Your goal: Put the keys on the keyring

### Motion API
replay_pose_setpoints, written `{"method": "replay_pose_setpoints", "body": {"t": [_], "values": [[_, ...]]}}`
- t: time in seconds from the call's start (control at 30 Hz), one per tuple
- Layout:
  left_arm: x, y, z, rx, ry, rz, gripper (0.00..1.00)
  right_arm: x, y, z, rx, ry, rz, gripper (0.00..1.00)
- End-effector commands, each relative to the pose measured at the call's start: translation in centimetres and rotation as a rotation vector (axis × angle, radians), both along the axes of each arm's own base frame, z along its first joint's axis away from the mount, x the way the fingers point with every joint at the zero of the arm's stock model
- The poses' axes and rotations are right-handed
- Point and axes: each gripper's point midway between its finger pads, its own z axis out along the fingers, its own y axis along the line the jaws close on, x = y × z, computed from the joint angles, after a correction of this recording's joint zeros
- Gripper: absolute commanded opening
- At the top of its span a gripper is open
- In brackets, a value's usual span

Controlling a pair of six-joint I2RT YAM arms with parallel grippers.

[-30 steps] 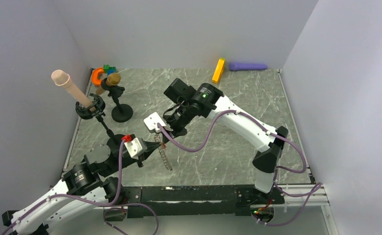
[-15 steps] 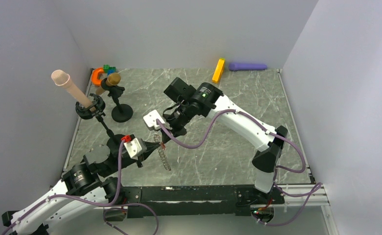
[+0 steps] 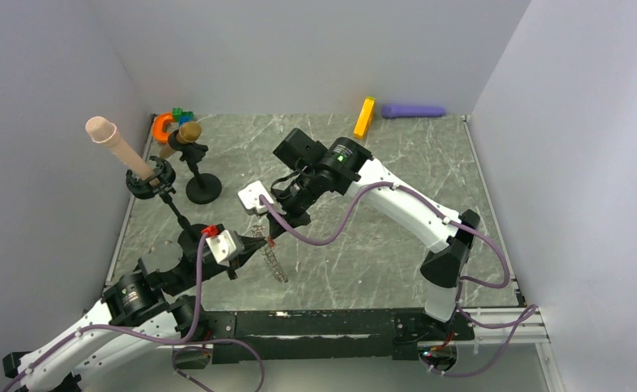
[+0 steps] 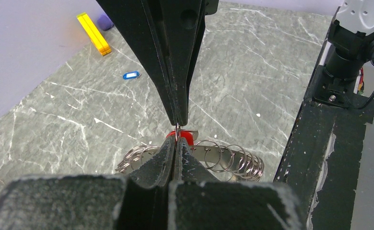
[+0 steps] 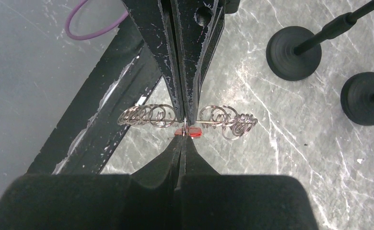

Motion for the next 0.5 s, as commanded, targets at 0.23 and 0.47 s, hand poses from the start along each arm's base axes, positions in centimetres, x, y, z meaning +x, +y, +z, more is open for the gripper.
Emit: {"method": "replay_pose_setpoints", "body": {"t": [0.23, 0.47], "values": [[-0.10, 0.20, 1.56, -0.014, -0.026, -0.004, 0.00, 0.04, 0.89, 2.03, 0.087, 0.007, 0.013, 0.00], [-0.21, 0.33, 1.40, -0.009, -0.022, -0.004, 0.00, -0.33, 0.62, 2.08, 0.090, 0.020, 0.035, 0.00]]}}
